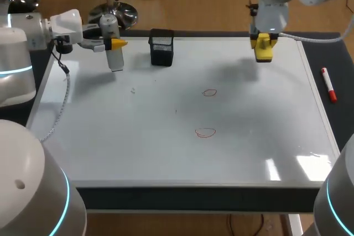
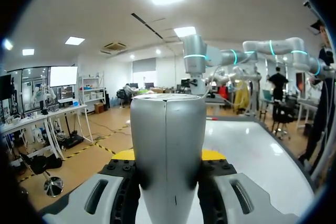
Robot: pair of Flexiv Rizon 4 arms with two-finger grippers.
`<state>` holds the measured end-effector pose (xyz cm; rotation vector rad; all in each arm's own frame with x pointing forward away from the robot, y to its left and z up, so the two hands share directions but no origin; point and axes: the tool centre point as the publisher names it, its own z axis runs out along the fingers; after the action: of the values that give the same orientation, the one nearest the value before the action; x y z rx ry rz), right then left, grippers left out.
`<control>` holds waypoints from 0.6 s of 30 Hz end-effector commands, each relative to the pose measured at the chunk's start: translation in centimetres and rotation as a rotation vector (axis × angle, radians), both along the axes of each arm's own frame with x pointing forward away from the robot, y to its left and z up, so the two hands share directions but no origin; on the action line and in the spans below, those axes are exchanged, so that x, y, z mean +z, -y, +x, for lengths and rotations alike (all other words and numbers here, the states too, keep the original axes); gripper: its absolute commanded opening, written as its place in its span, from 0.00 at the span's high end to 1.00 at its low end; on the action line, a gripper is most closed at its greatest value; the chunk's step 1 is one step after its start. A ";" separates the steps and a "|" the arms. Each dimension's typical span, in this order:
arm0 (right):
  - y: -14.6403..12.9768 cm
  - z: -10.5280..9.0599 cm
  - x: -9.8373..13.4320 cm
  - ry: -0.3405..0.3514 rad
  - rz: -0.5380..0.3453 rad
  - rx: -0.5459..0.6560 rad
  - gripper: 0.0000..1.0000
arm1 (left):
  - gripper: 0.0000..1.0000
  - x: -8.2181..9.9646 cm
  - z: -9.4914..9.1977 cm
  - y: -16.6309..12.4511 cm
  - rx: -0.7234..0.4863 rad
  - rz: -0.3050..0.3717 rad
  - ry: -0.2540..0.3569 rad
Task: Pick up the inspection probe, press it on each red-marked spot on the whiteboard one by one, put down the probe, pick up the eraser, and wipe off all the red marks.
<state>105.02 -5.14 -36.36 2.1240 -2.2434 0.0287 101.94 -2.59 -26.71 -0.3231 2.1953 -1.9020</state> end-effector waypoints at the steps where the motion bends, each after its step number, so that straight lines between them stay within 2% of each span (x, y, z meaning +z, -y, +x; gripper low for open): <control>1: -1.8 -0.5 0.0 -0.001 -0.016 0.026 1.00 | 1.00 0.1 0.0 0.0 0.000 0.001 0.000; 14: -10.2 -4.5 0.7 0.003 0.042 0.179 1.00 | 1.00 0.1 0.0 0.0 0.000 0.001 0.000; 18: -12.3 -6.2 0.7 0.000 0.029 0.225 1.00 | 1.00 0.1 0.0 0.0 0.000 0.001 0.000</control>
<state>99.70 6.38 -35.90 2.3767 -2.0212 -0.0371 101.94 -2.57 -26.67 -0.3223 2.1973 -1.9014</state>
